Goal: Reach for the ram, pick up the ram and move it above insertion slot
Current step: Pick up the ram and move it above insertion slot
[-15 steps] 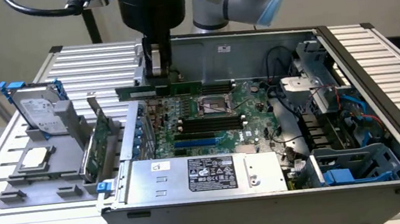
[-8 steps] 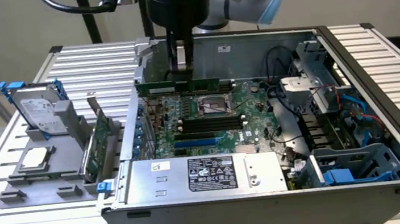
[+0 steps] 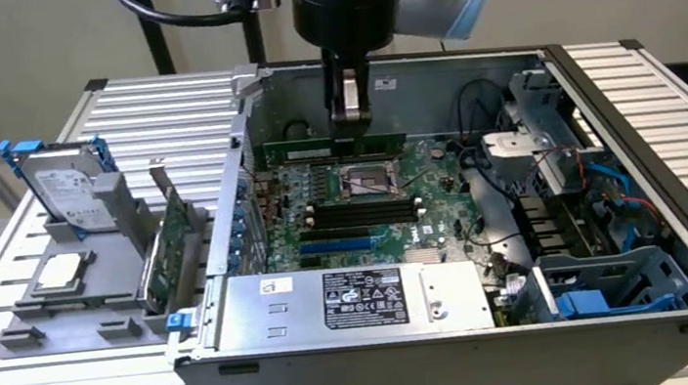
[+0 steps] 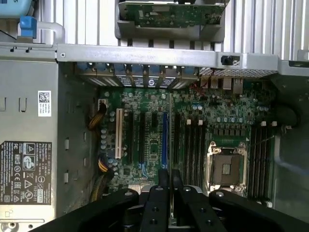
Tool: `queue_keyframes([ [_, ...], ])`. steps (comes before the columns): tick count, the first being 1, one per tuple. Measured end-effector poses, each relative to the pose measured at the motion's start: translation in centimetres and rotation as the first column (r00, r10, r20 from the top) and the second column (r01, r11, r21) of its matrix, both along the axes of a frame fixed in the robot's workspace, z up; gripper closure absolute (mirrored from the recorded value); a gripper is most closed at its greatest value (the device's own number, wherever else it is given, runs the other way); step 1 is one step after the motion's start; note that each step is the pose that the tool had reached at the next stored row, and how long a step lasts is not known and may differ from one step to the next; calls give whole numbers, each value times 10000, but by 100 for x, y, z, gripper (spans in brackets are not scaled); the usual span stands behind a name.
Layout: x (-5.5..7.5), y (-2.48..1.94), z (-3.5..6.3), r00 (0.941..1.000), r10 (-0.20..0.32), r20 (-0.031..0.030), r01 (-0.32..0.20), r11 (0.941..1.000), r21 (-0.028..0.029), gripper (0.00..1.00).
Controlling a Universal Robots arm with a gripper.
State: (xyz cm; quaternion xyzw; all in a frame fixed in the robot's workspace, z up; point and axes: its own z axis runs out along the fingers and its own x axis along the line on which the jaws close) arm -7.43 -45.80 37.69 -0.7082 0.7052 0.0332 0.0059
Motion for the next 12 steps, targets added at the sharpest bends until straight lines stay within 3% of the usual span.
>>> queue_keyframes([
  [6,154,18,-4,9999,-16,99,16,10000,-1,86],
  [12,180,18,-4,10000,-21,96,21,10000,1,86],
])
